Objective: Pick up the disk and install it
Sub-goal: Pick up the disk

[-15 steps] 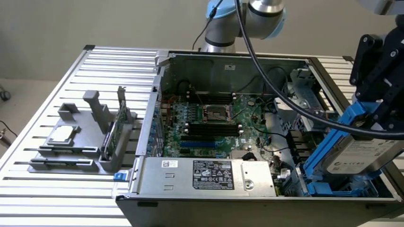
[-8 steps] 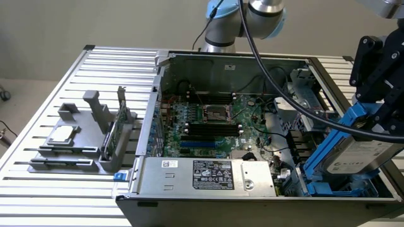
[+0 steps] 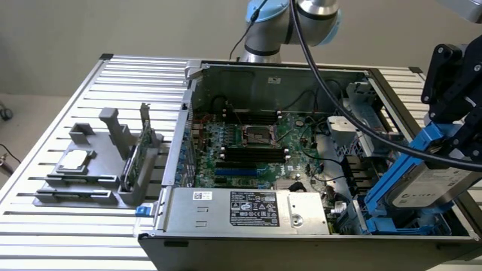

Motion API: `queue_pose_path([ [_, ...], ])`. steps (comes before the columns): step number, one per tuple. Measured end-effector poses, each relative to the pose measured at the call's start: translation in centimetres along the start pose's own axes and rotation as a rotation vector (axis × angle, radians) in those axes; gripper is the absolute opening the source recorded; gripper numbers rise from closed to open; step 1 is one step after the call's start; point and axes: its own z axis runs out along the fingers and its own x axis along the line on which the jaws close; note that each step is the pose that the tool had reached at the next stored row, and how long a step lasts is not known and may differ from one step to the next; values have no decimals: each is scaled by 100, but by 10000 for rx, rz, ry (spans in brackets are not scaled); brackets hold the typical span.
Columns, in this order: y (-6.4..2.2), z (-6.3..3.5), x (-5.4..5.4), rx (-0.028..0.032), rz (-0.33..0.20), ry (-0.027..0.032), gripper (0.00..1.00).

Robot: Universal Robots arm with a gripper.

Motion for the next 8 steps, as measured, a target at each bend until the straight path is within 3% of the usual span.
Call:
queue_pose_path([
  [8, -1, 27, 0, -46, -9, -30, 33],
])
